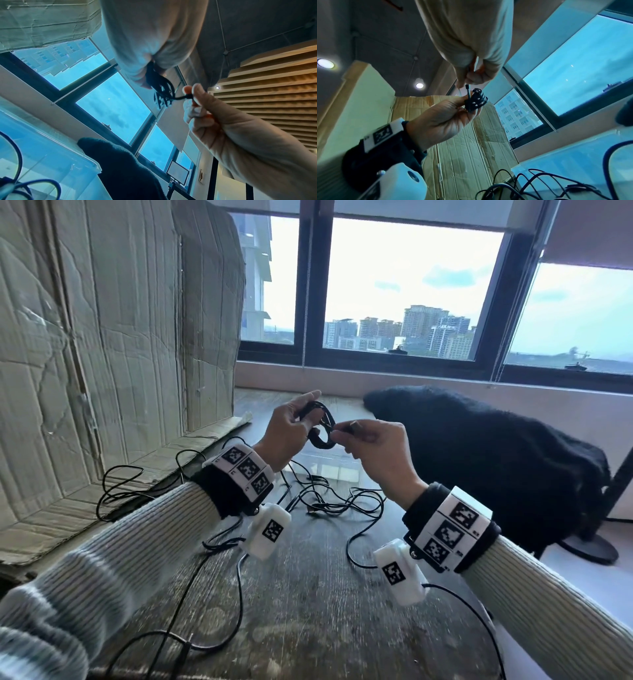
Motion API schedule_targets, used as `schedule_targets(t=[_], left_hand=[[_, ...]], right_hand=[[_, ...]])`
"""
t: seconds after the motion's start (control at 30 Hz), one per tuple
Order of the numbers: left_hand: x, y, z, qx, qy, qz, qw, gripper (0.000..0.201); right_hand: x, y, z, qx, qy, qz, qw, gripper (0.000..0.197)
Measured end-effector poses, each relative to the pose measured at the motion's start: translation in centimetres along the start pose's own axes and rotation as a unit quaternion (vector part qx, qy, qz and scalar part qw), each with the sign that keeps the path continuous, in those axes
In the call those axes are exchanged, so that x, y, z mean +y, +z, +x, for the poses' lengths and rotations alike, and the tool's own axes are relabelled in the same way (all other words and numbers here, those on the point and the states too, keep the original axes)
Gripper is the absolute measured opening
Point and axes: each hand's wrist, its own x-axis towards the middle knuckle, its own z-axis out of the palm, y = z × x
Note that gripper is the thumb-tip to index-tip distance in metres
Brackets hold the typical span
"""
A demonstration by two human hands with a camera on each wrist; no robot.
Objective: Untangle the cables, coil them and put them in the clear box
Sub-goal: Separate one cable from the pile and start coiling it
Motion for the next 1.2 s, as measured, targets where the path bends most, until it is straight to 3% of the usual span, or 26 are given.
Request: schedule_targets(t=[0.13,0.27,0.4,0.53,0.67,0.77,0.83,1.0,1.1,1.2], left_hand=[[0.2,0.1,-0.9,-0.058,0.029,0.020,0.998,0.036],[0.6,0.5,-1.4,-0.076,0.051,-0.006,0.996,0.031],[0.7,0.5,-1.1,-0.066,0.055,-0.029,0.996,0.031],[0.8,0.7,-0.9,-0.055,0.078,-0.006,0.995,0.034],[0.7,0.9,-1.0,-0.051,0.085,-0.013,0.995,0.034],[0.5,1.2,-1.1,-0.037,0.093,-0.020,0.995,0.034],[0.4,1.3,-1.1,-0.042,0.100,-0.027,0.994,0.034],[0.5,1.3,-0.8,-0.057,0.087,-0.032,0.994,0.035],[0.2,1.7,-0.8,-0.075,0.070,-0.066,0.993,0.035],[0.0,2.4,-1.2,-0.080,0.069,-0.076,0.992,0.035]], right_hand=[[-0.9,0.1,0.6,0.034,0.005,0.058,0.998,0.020],[-0.5,0.2,1.4,0.097,0.045,0.075,0.991,0.046],[-0.5,1.0,1.4,0.137,-0.037,0.006,0.990,0.033],[-0.4,1.2,1.4,0.147,-0.127,-0.080,0.978,0.050],[-0.1,1.0,1.7,0.161,-0.087,-0.045,0.982,0.025],[0.1,1.2,1.1,0.128,-0.107,-0.117,0.979,0.021],[0.2,1.3,0.5,0.064,-0.108,-0.159,0.979,0.025],[0.1,0.4,0.5,-0.061,-0.064,-0.151,0.985,0.041],[0.1,0.5,0.5,-0.050,-0.058,-0.176,0.981,0.043],[0.5,0.6,0.3,-0.017,-0.068,-0.193,0.979,0.025]])
